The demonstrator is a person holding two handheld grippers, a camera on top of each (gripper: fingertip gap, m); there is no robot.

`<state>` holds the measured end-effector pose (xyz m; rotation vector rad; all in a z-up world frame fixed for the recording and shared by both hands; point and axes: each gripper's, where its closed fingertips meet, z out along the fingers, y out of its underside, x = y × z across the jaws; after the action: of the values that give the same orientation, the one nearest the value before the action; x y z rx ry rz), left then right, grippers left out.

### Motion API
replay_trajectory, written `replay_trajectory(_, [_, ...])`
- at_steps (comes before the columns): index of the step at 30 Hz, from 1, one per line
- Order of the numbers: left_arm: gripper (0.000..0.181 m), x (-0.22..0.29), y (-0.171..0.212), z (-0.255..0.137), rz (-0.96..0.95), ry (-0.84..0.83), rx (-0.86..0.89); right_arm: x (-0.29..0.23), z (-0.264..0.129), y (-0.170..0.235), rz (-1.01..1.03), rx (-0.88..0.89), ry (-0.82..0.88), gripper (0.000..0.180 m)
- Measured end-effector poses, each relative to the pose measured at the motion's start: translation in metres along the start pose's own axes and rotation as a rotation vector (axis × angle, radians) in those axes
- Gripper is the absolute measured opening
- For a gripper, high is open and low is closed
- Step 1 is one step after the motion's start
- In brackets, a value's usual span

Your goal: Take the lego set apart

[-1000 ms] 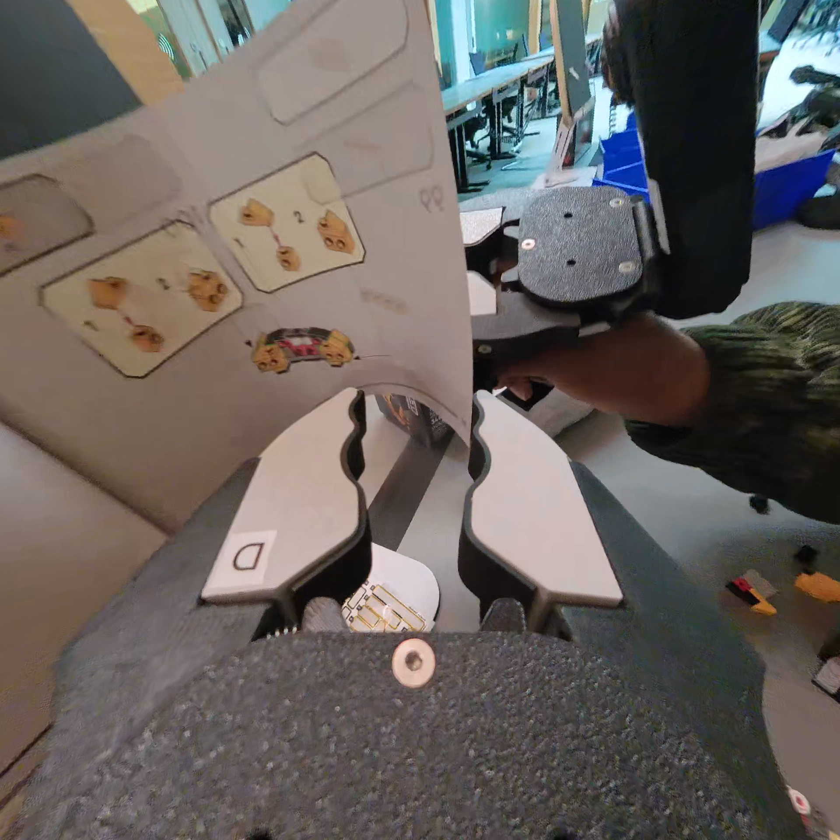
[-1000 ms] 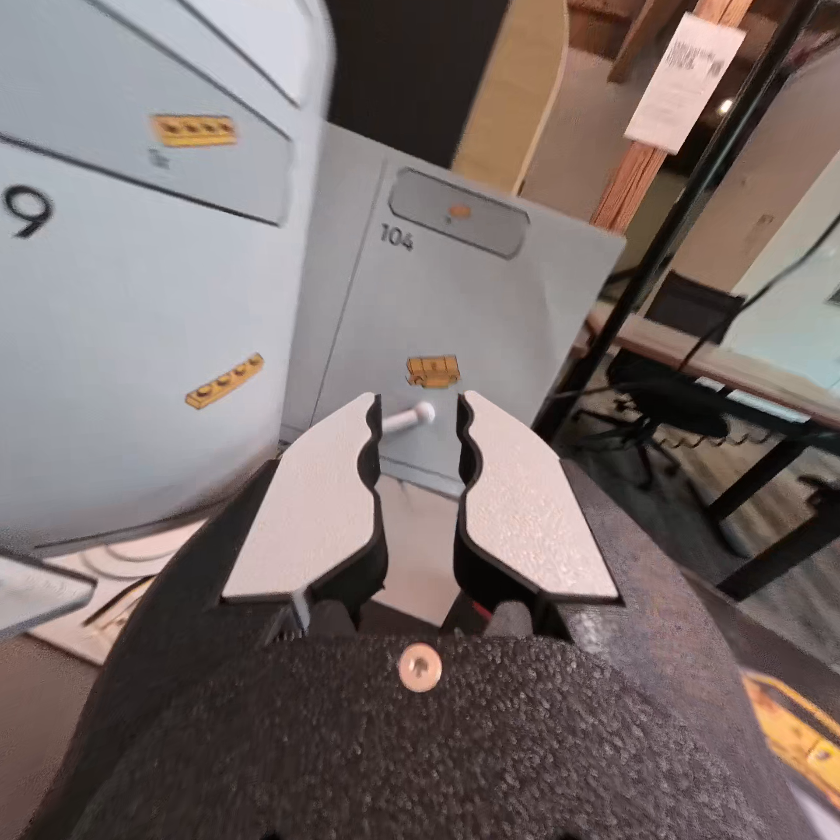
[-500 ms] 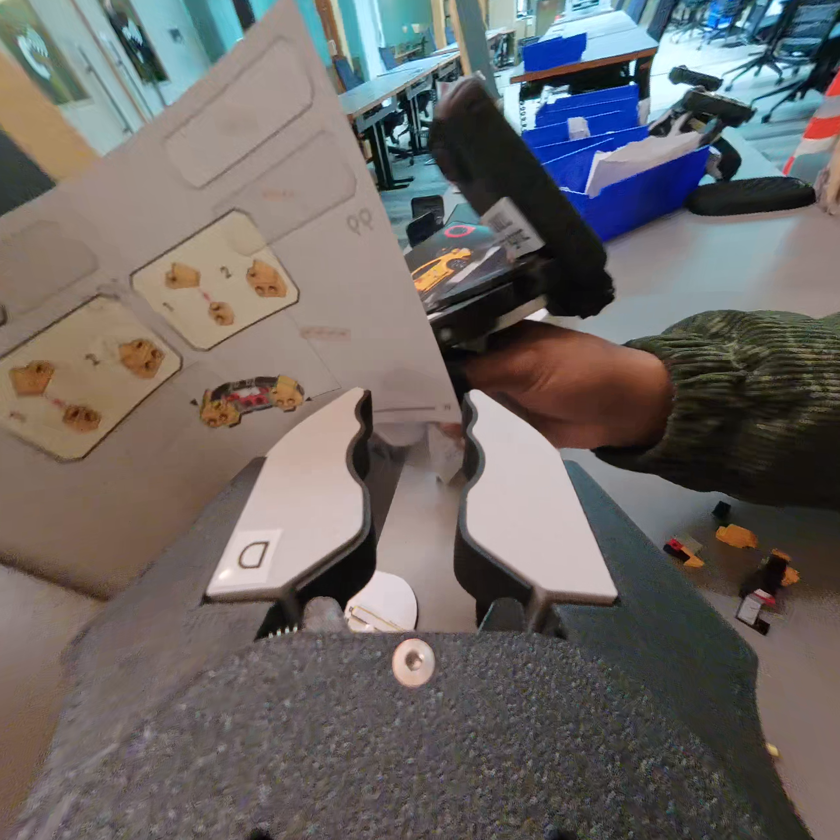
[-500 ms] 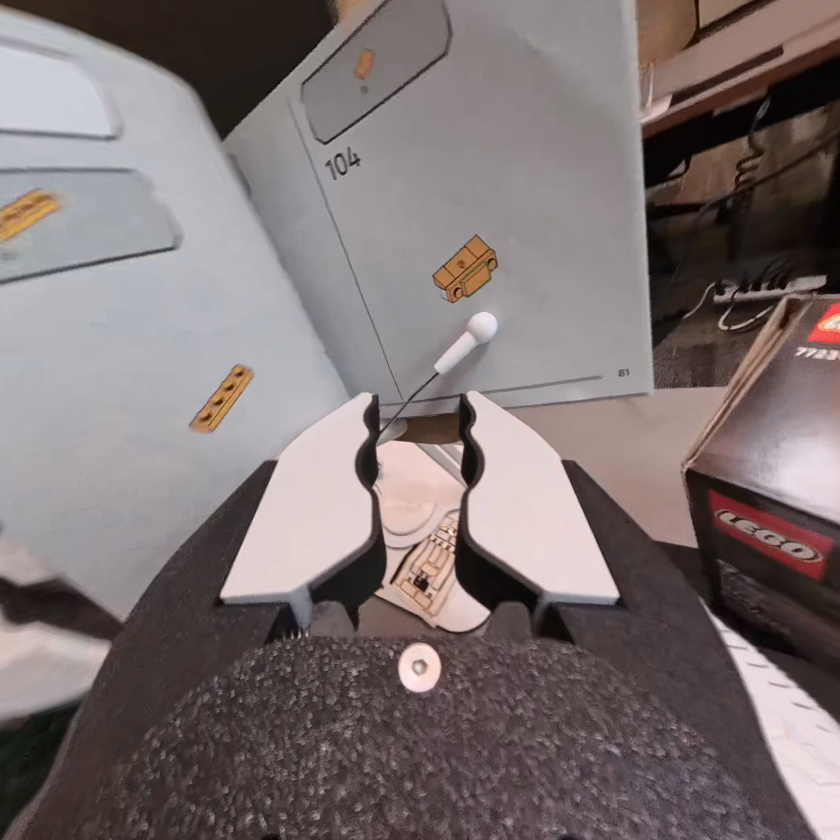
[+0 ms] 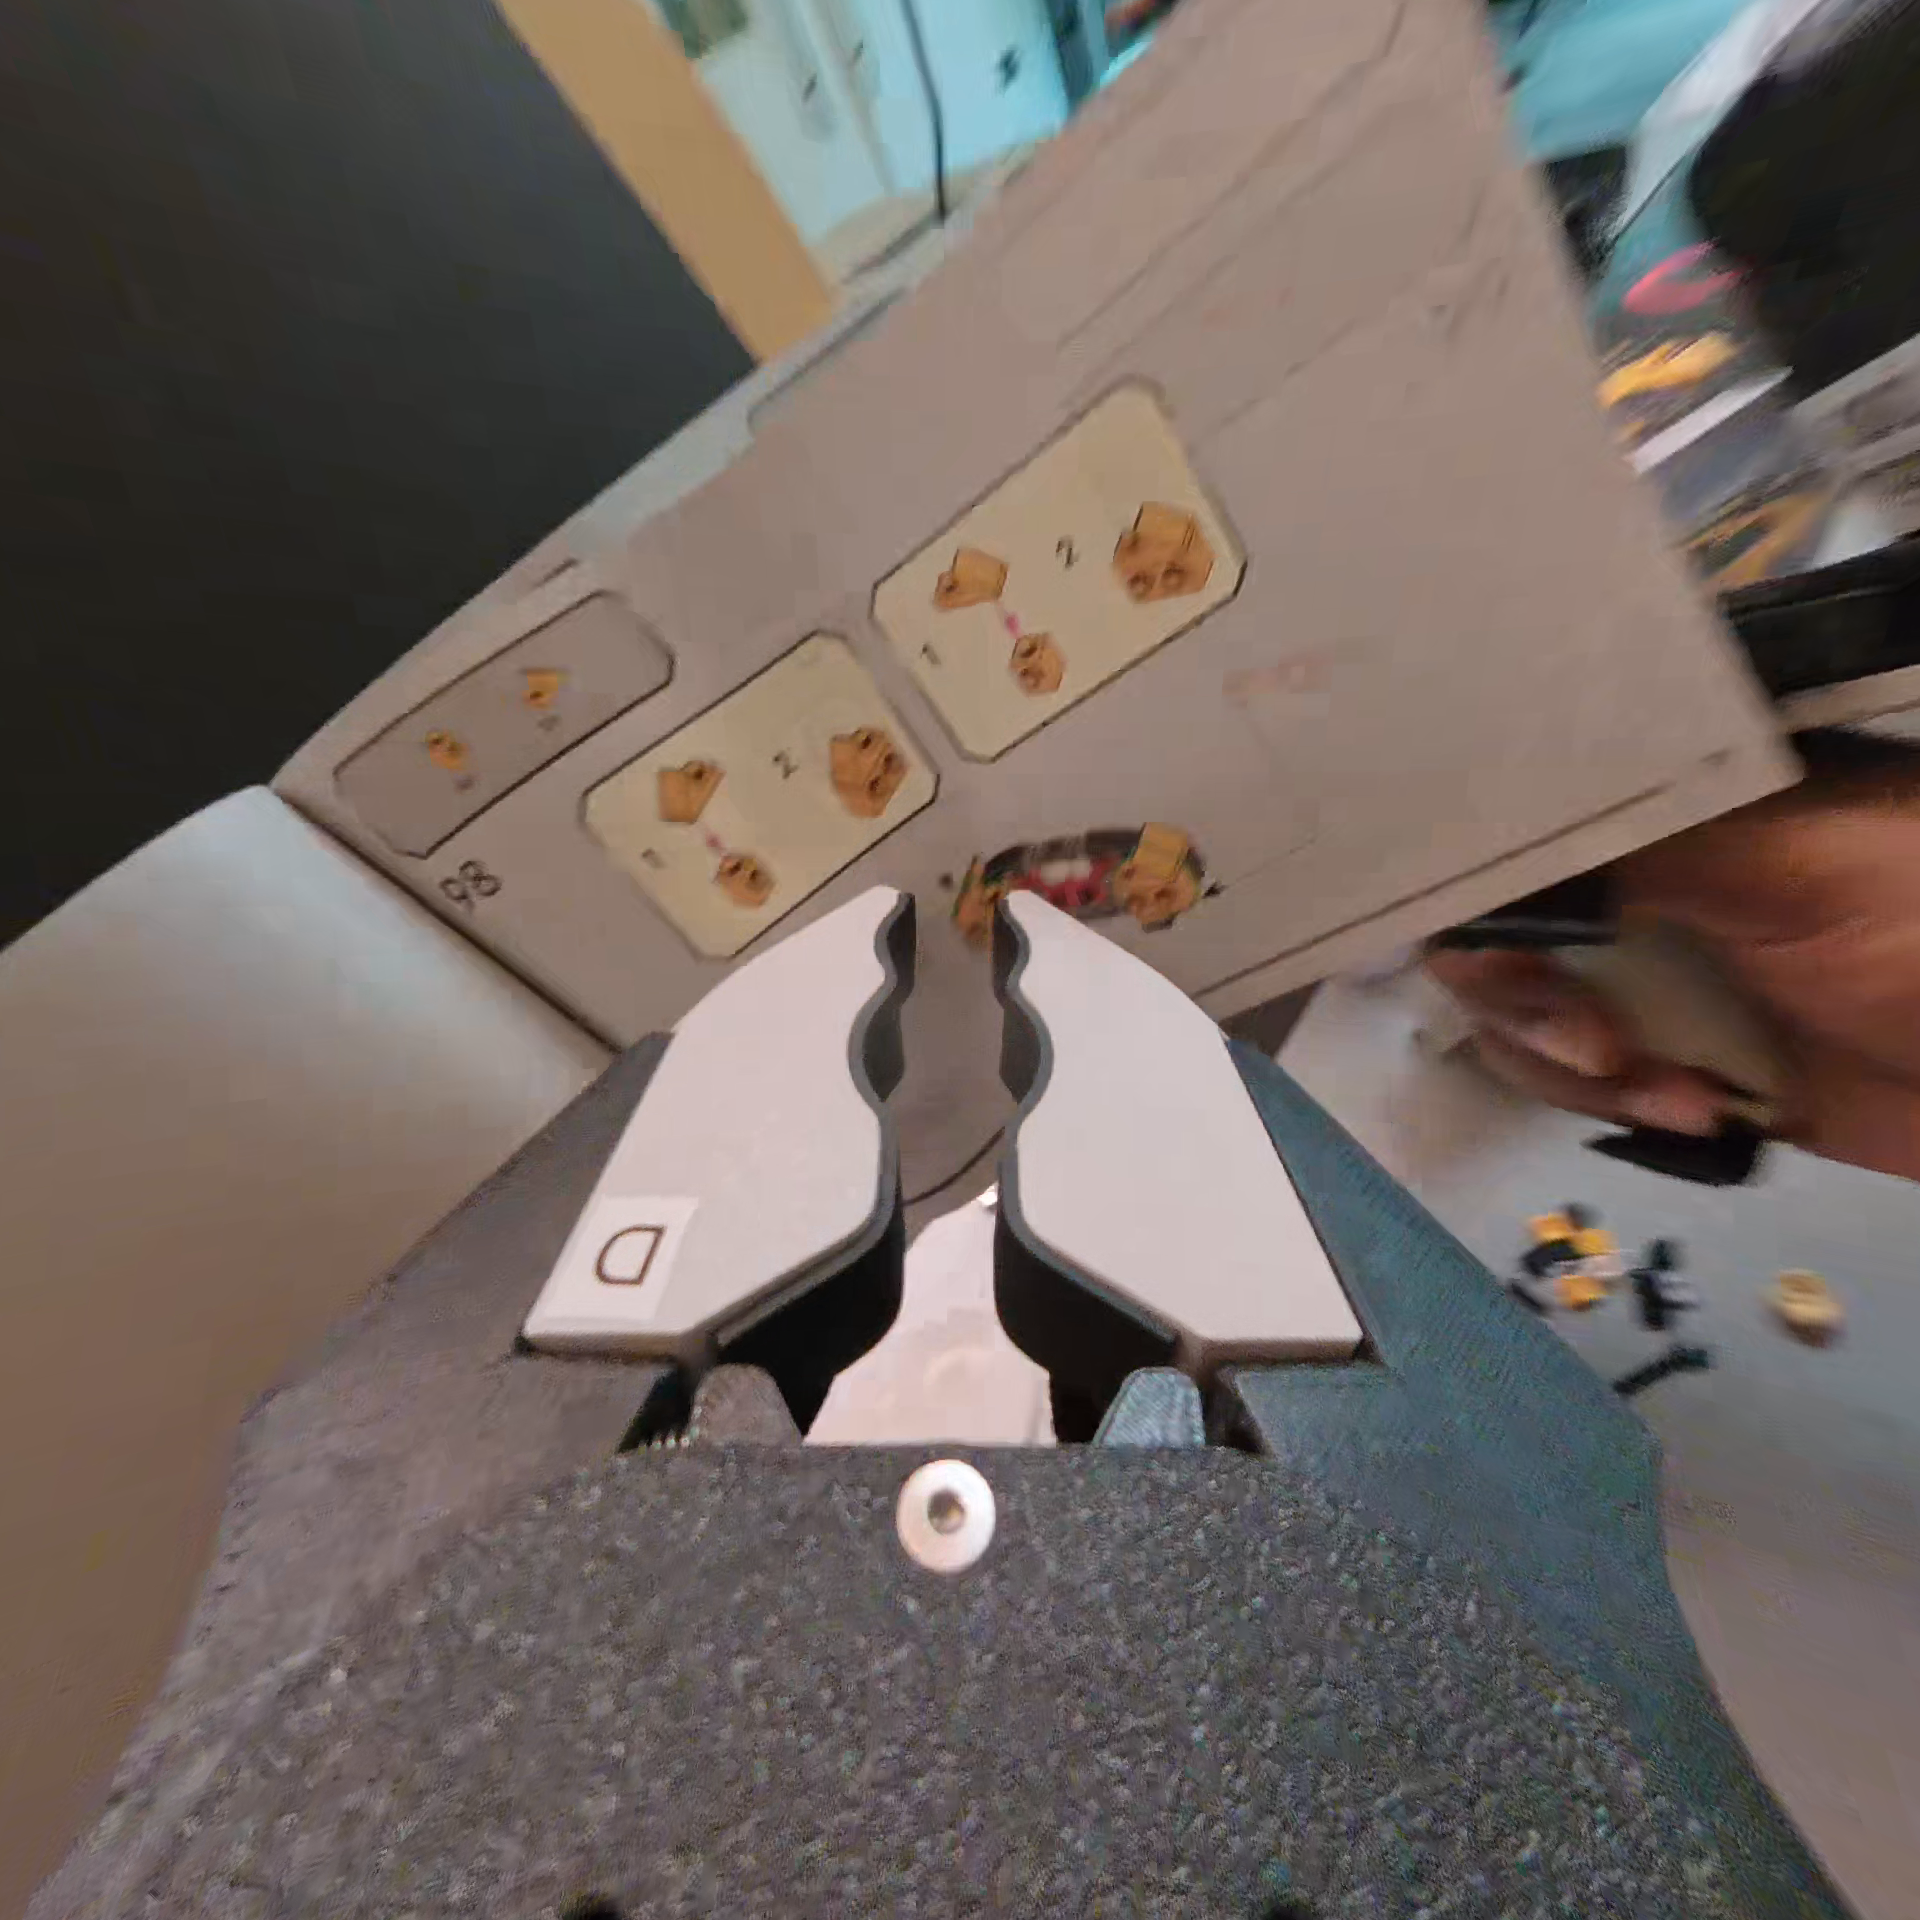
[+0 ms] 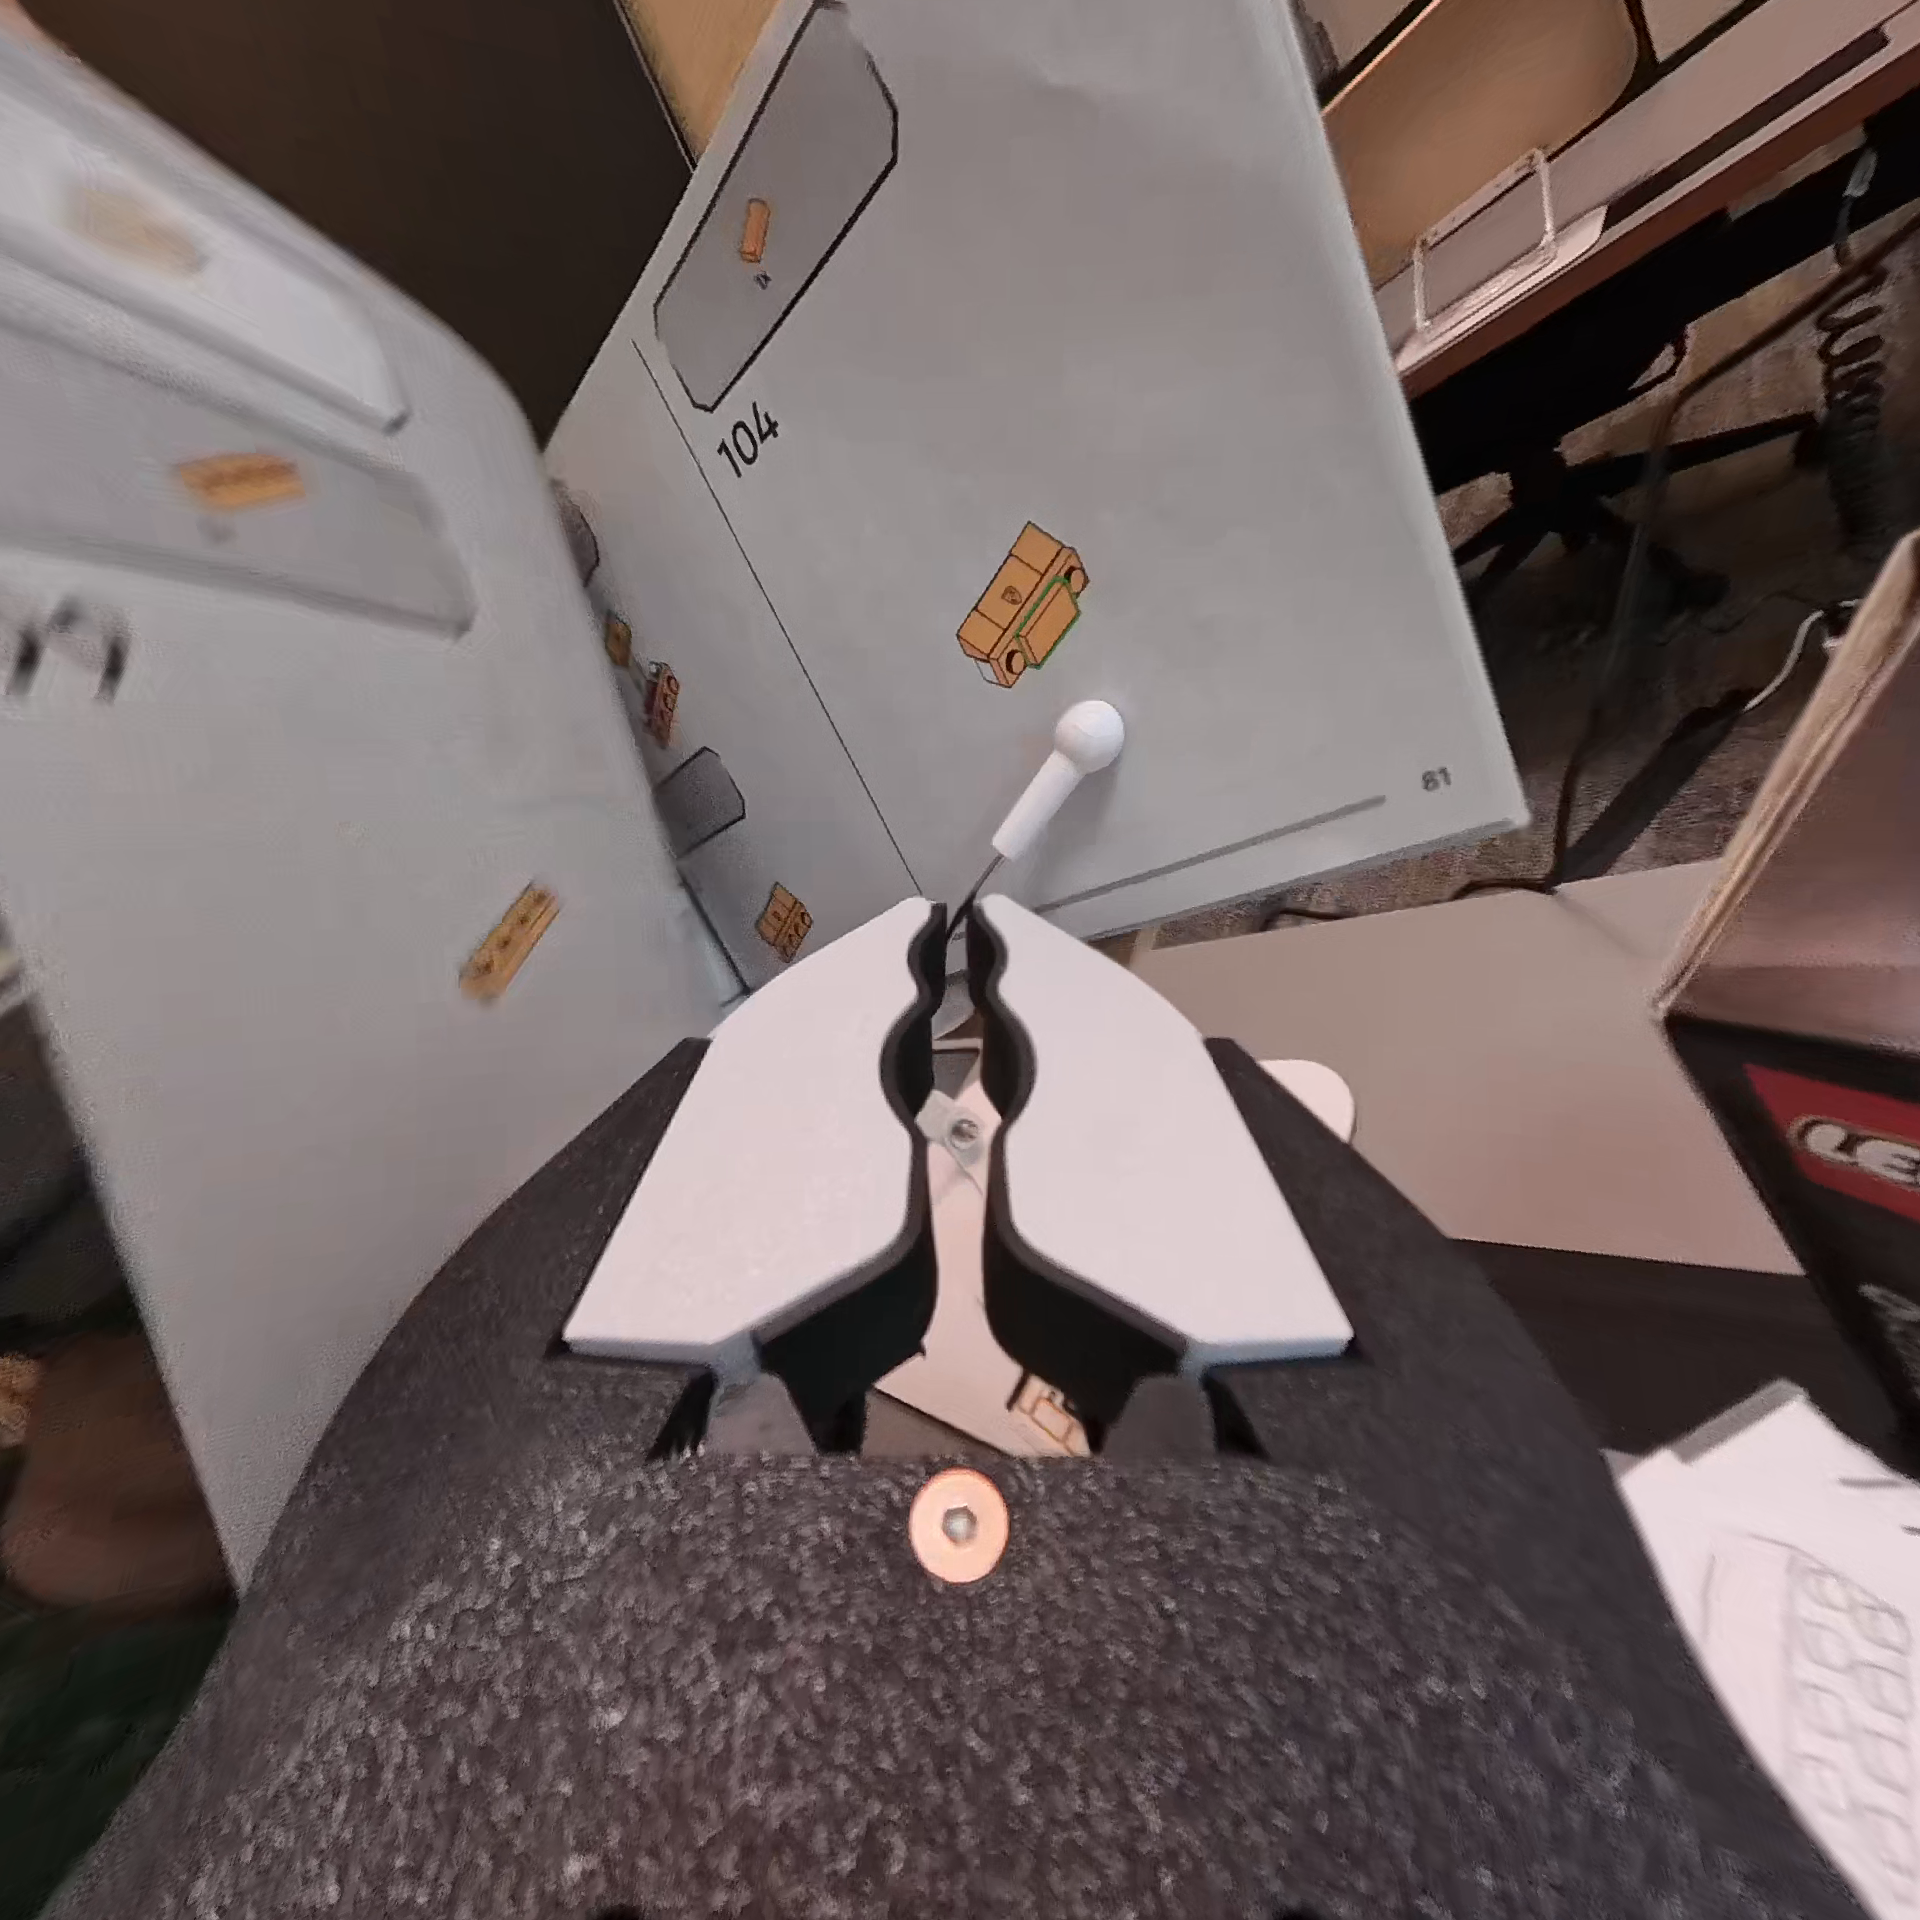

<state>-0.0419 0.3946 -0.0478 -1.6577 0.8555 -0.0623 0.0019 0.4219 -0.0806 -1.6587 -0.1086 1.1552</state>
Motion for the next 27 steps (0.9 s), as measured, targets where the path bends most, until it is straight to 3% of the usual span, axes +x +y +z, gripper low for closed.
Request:
replay_trajectory(10, [0.010, -0.009, 0.006, 0.030, 0.031, -0.110, -0.096, 0.013, -0.007, 0.015, 0.252, 0.105, -0.046, 0.003])
replay_trajectory(16, [0.007, -0.014, 0.008, 0.035, 0.005, -0.147, -0.105, 0.011, -0.014, 0.022, 0.237, 0.213, -0.019, 0.003])
replay_trajectory(27, [0.003, -0.013, 0.008, 0.036, 0.006, -0.148, -0.091, -0.014, -0.009, -0.001, -0.421, 0.167, 0.147, 0.003])
